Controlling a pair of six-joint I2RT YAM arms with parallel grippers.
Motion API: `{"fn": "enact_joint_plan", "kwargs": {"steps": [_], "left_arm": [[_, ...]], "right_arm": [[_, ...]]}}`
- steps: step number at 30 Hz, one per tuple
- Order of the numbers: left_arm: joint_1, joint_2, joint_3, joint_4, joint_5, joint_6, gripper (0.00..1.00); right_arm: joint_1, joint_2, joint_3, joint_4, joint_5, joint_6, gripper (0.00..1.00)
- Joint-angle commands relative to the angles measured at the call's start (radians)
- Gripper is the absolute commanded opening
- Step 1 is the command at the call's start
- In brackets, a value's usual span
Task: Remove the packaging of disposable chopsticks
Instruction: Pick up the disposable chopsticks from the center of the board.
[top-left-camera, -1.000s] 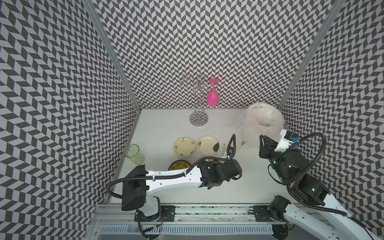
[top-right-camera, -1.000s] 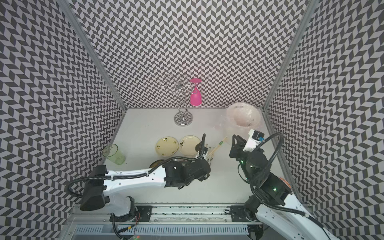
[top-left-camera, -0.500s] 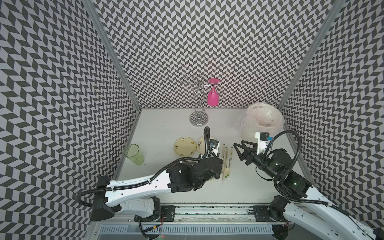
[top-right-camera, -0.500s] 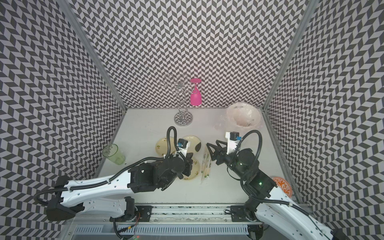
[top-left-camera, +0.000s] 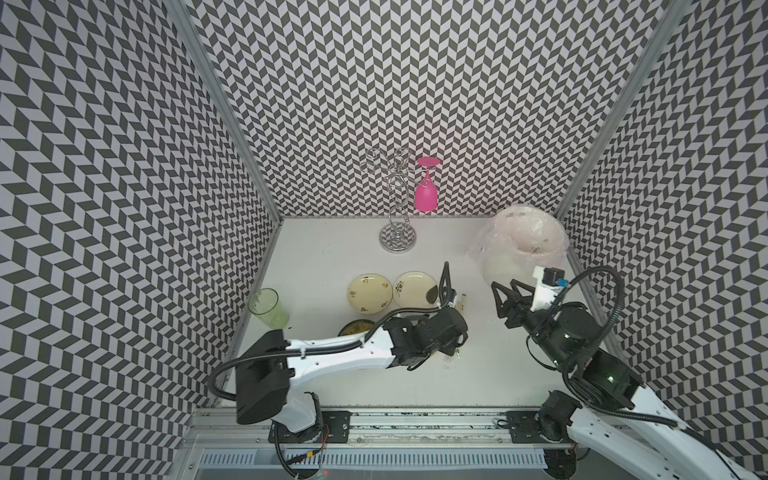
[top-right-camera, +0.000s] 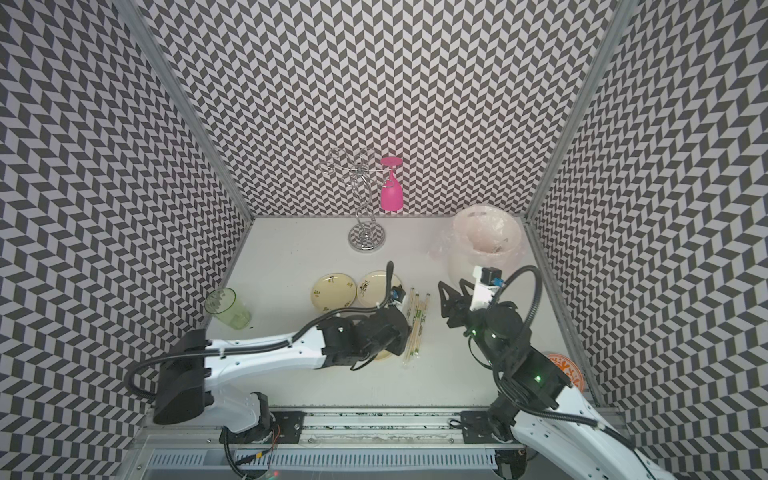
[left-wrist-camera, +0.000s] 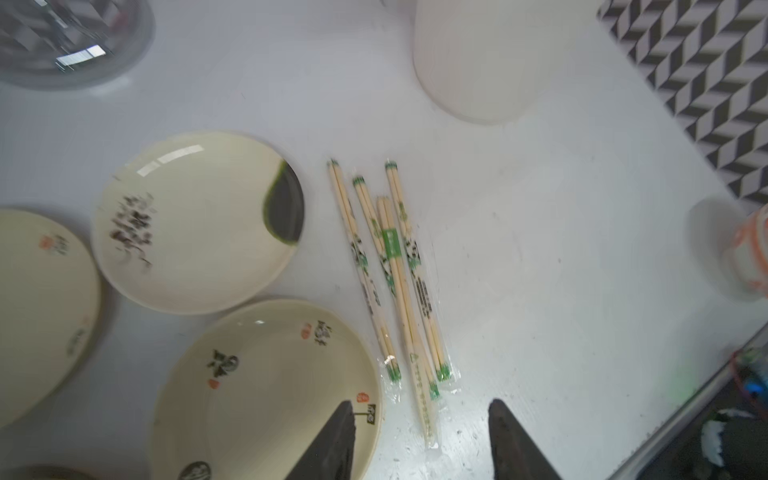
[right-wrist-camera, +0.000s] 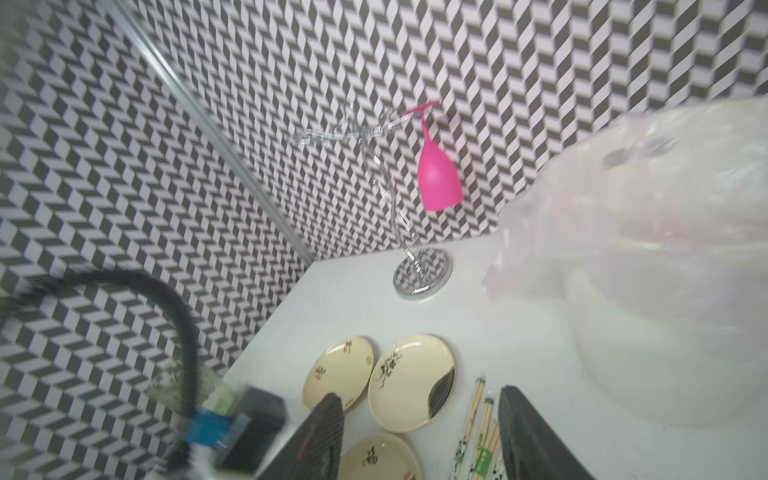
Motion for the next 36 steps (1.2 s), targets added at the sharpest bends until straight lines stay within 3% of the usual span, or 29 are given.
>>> {"fn": "enact_joint_plan", "kwargs": {"steps": [1,7,13,17,31,36], "left_arm": [[-0.011,0.088,0.033,0.027,0.098,-0.079,0.54],[0.031,0.262,0.136,-0.014,0.176,-0.025,0.48],[0.072,0.337,0.178,-0.045,0.215,0.013,0.43],[0.079,0.342,0.183,-0.073,0.169,0.021,0.42],[0.109,0.422,0.225,-0.091,0.188,0.053,0.35],[0.11,0.423,0.226,-0.088,0.182,0.052,0.27]], "right_arm": [[-0.004,-0.11,0.044,-0.024,0.16,-0.024,0.58],[-0.004,-0.118,0.098,-0.089,0.191,-0.073,0.58],[-0.004,-0.121,0.075,-0.086,0.175,-0.065,0.58],[-0.004,-0.119,0.063,-0.08,0.162,-0.062,0.58],[-0.004,-0.111,0.045,-0.074,0.149,-0.054,0.59],[-0.004,-0.108,0.041,-0.074,0.141,-0.053,0.59]]}}
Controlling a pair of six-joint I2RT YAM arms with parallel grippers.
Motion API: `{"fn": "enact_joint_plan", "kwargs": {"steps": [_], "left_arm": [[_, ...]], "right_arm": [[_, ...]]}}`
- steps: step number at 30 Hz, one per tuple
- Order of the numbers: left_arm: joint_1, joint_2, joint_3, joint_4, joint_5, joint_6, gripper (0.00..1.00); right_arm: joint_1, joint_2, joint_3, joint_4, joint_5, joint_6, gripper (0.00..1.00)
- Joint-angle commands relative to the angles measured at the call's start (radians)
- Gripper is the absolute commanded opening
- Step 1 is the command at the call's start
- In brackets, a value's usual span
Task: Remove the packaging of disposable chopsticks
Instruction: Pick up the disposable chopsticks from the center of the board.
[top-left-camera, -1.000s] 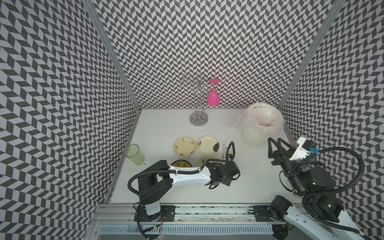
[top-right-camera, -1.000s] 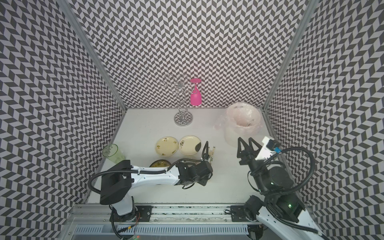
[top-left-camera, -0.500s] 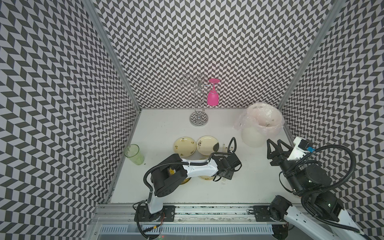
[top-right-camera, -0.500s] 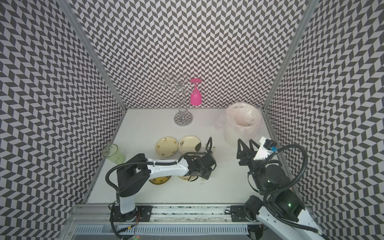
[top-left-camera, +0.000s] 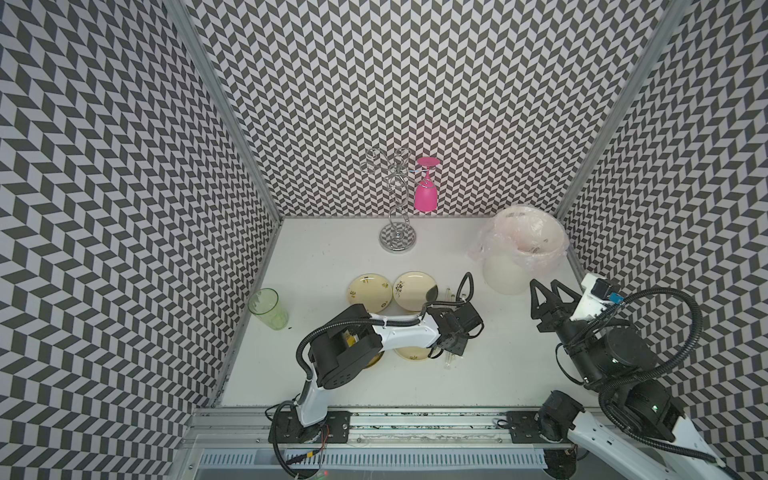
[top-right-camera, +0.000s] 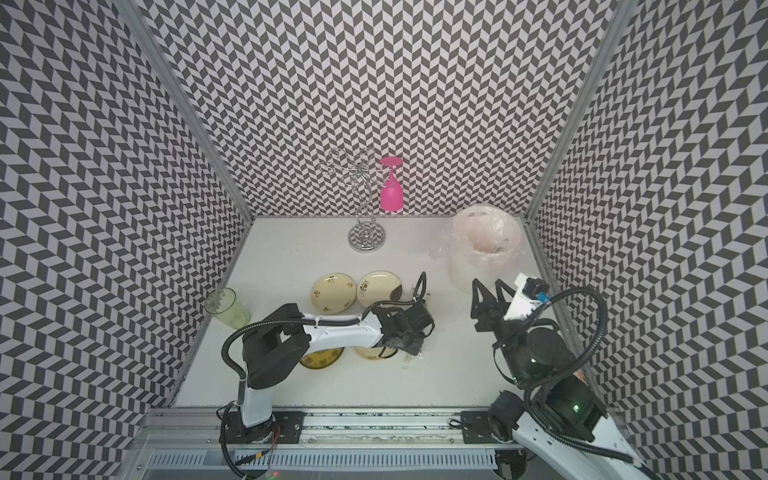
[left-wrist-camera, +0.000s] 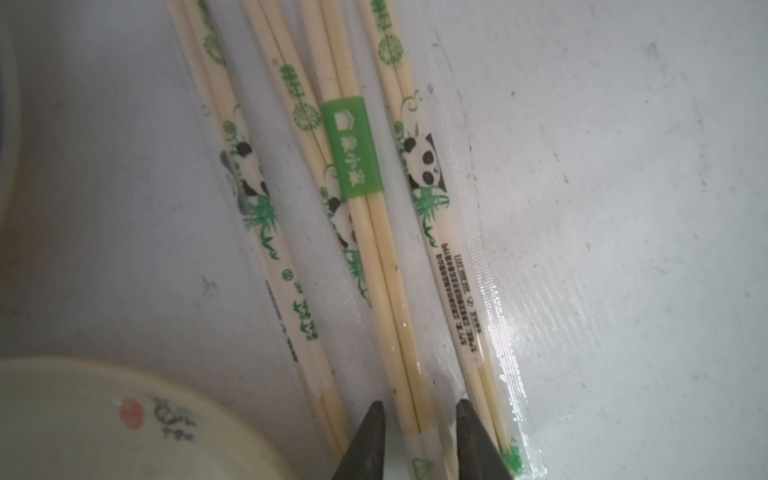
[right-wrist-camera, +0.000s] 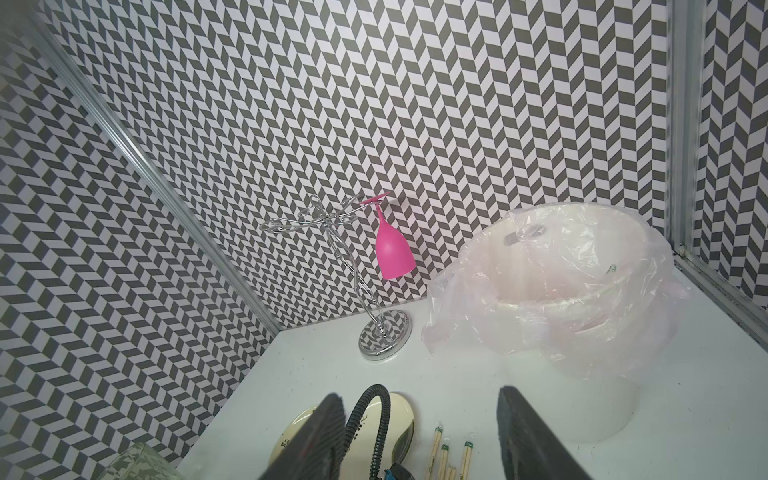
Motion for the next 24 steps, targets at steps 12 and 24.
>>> {"fn": "enact_joint_plan", "kwargs": {"steps": [12,24], "left_arm": [[0.003,-0.015,0.051,-0.063,-0.058,0.0,0.06],[0.001,-0.178,0.073,-0.064,-0.086,0.06,0.0]], "right_arm": [[-0.004,0.018,-0.017,0.053,-0.015,0.007,0.59],[-0.004,0.085,0.0,0.089,-0.115,-0.049,0.6]]}}
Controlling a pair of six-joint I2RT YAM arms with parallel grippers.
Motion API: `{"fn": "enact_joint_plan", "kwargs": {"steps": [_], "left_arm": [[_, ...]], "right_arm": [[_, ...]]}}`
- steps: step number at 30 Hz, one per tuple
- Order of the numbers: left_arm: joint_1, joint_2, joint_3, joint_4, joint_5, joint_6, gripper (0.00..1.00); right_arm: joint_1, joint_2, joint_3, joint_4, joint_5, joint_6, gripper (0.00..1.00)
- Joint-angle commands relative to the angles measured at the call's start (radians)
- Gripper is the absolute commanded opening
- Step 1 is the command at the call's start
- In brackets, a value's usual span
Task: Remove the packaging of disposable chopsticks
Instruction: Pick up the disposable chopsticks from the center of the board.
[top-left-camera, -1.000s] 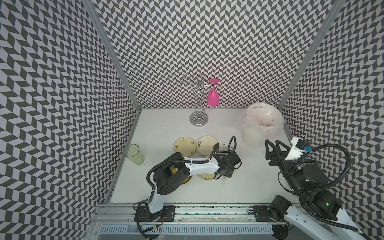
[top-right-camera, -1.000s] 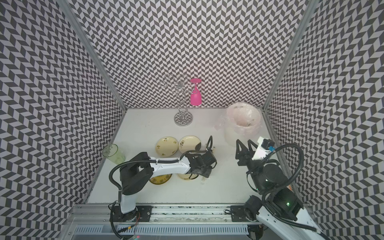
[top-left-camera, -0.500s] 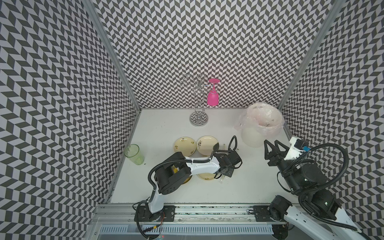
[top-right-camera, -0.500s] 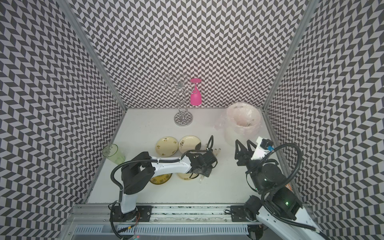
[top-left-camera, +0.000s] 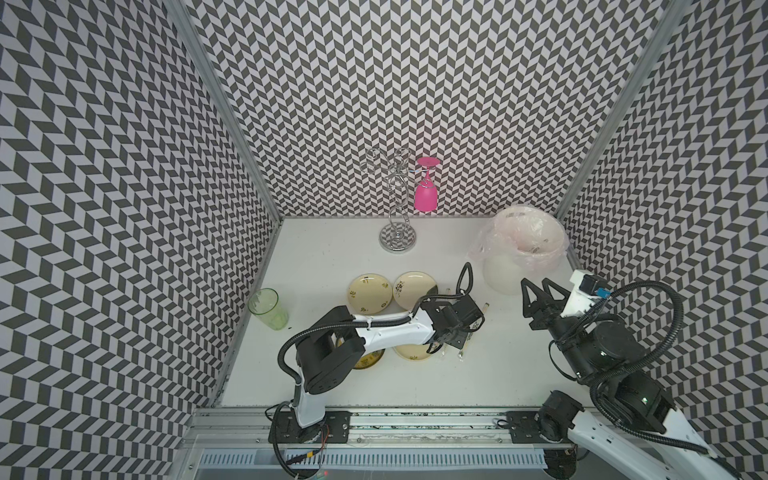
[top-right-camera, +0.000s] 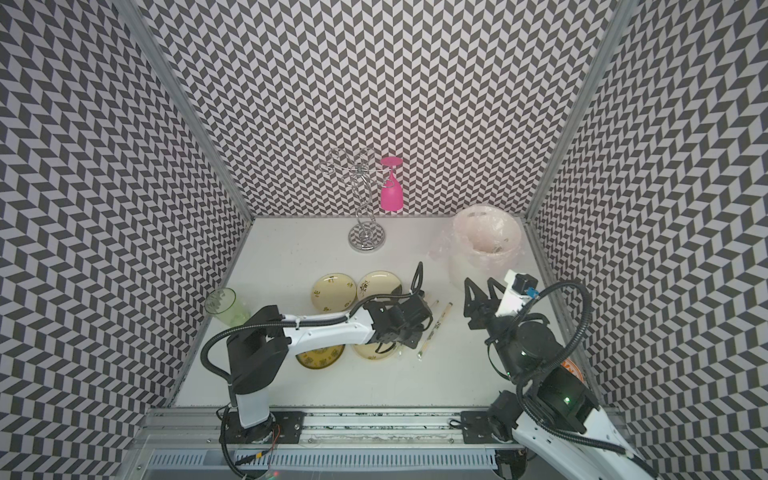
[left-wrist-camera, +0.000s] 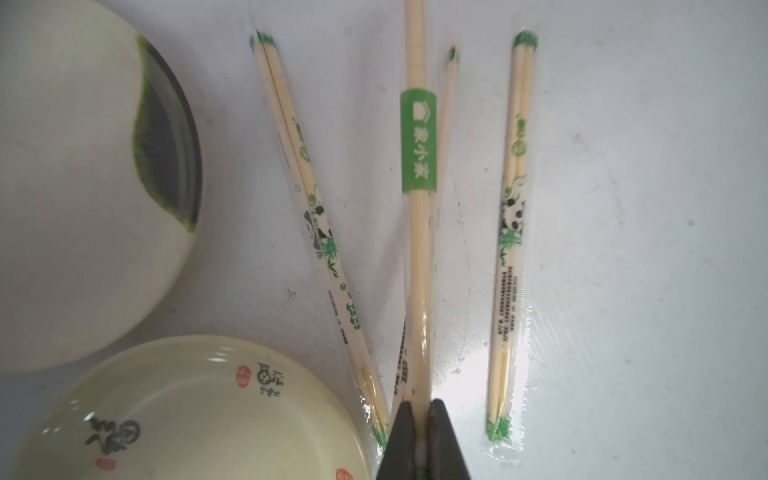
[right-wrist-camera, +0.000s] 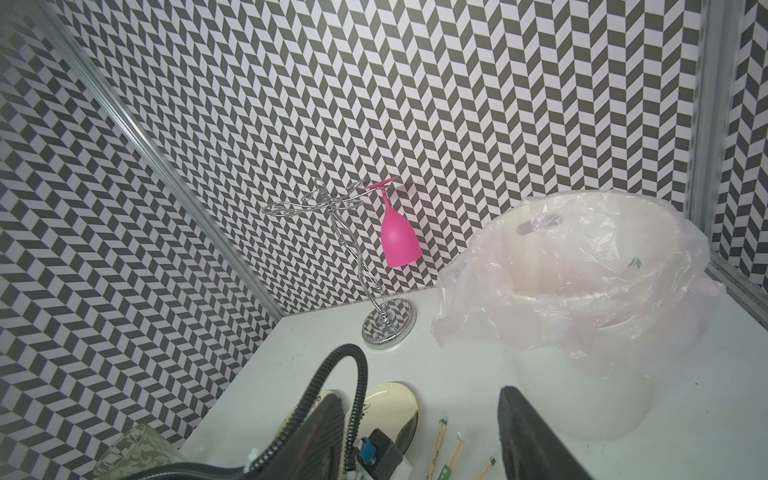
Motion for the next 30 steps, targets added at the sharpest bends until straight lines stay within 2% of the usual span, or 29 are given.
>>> {"fn": "enact_joint_plan", "kwargs": {"steps": [1,4,6,8,16,21,26,30], "left_arm": [[0.002,-0.067,0.044,-0.003,-0.029,0.033,0.0],[0.009,-0.087,0.031,0.024,-0.003,0.065,0.01],[0.02,-0.069,0.021,0.052,0.058,0.077,0.06],[0.021,-0.037,0.02,0.07,0.092,0.079,0.06],[0.027,0.06,-0.006,0.144,0.166,0.023,0.06],[0.027,0.007,-0.085,0.223,0.175,0.016,0.03],[0.027,-0.118,-0.245,0.424,0.208,0.004,0.0],[0.027,-0.177,-0.333,0.534,0.224,-0.019,0.0]], "right_arm": [[-0.004,0.028,0.014,0.061,-0.075,-0.046,0.6],[-0.004,0.038,0.019,0.067,-0.076,-0.056,0.6],[-0.003,0.042,0.027,0.064,-0.076,-0.058,0.6],[-0.004,0.042,0.032,0.063,-0.08,-0.058,0.6],[-0.004,0.02,0.025,0.034,-0.081,-0.039,0.58],[-0.004,0.11,0.015,-0.032,-0.097,0.081,0.54],[-0.033,0.194,-0.079,0.056,-0.275,0.222,0.49],[-0.184,0.246,-0.18,0.161,-0.536,0.331,0.48]]}}
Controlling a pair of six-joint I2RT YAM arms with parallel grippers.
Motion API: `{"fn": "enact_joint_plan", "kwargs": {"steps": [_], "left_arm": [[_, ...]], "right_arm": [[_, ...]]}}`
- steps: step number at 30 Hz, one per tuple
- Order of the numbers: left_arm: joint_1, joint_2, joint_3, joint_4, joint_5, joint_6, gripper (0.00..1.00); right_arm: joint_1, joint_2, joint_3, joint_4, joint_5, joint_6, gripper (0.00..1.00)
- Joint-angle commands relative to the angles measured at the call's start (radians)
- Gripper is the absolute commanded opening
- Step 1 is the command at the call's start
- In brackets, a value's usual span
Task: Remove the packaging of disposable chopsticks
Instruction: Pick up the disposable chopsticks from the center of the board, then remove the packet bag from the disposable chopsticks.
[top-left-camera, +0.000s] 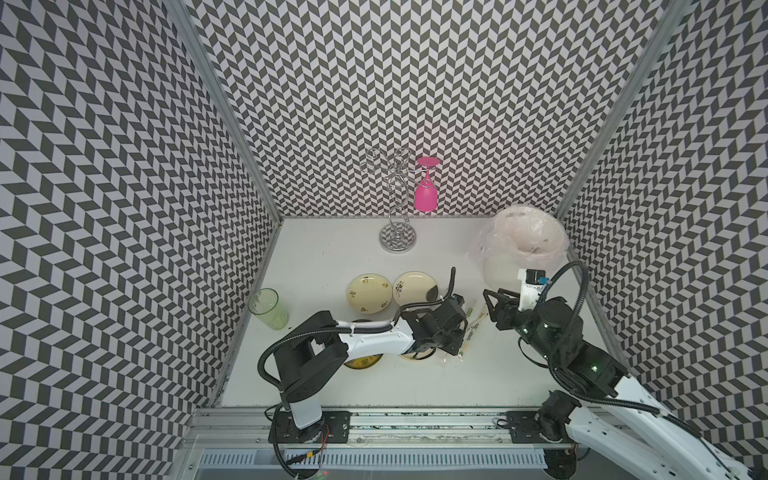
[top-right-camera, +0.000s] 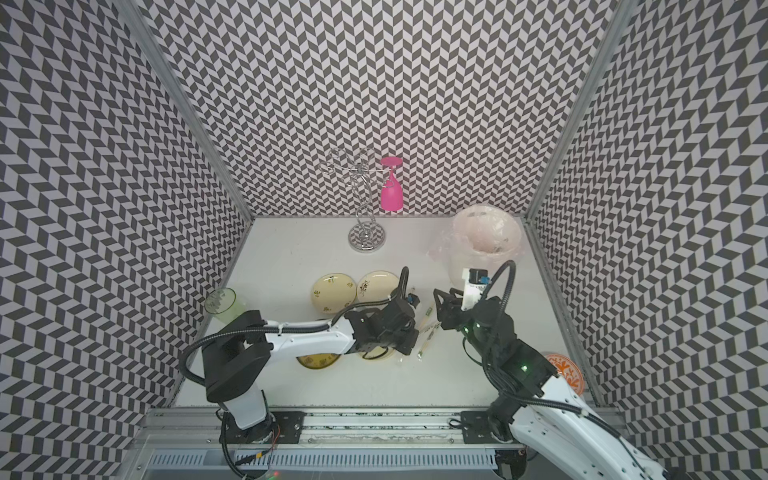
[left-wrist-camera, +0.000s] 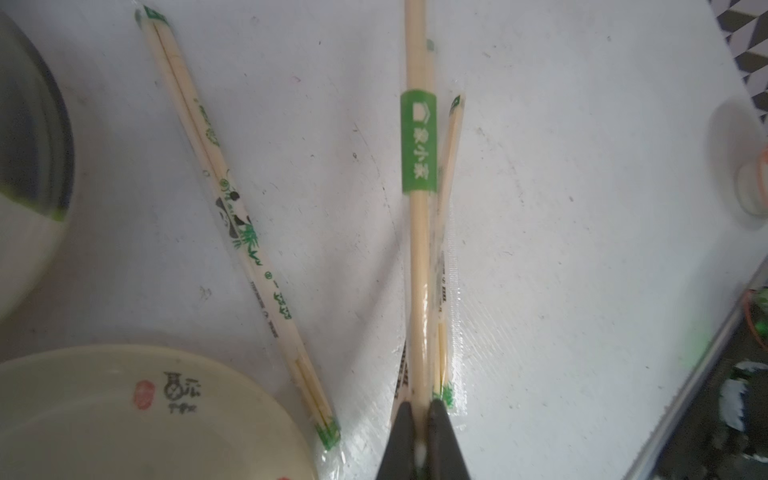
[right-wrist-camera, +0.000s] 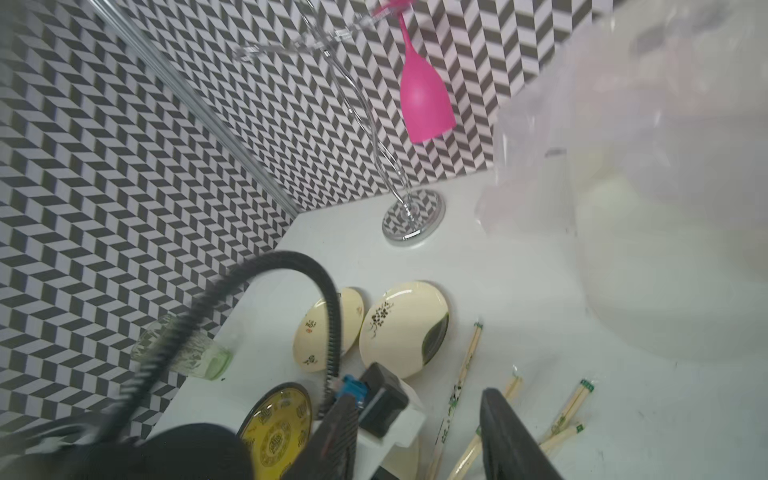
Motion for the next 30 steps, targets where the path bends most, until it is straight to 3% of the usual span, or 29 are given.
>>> {"fn": "enact_joint_plan", "kwargs": {"steps": [1,4,7,21,25,26,28,30], "left_arm": [[0.0,-0.048,-0.048,0.176,0.028,-0.036,0.0],[-0.003,-0.059,-0.073,0.216,0.042,-0.042,0.0],[-0.006,-0.061,-0.08,0.231,0.043,-0.051,0.0],[-0.023,-0.068,-0.087,0.271,0.052,-0.048,0.0],[-0.023,-0.063,-0.078,0.265,0.049,-0.04,0.0],[-0.023,-0.06,-0.075,0.26,0.042,-0.038,0.0],[-0.022,-0.055,-0.072,0.254,0.031,-0.036,0.07],[-0.022,-0.054,-0.071,0.25,0.026,-0.031,0.19]], "right_arm": [[-0.134,0.033,-0.076,0.128,-0.288,0.142,0.47],[-0.257,0.071,-0.146,0.191,-0.444,0.167,0.47],[-0.306,0.113,-0.177,0.231,-0.507,0.162,0.48],[-0.317,0.32,-0.198,0.436,-0.61,0.169,0.5],[-0.318,0.388,-0.163,0.447,-0.665,0.15,0.35],[-0.318,0.402,-0.152,0.444,-0.672,0.142,0.26],[-0.32,0.415,-0.137,0.441,-0.676,0.132,0.06],[-0.32,0.41,-0.132,0.442,-0.669,0.129,0.0]]}}
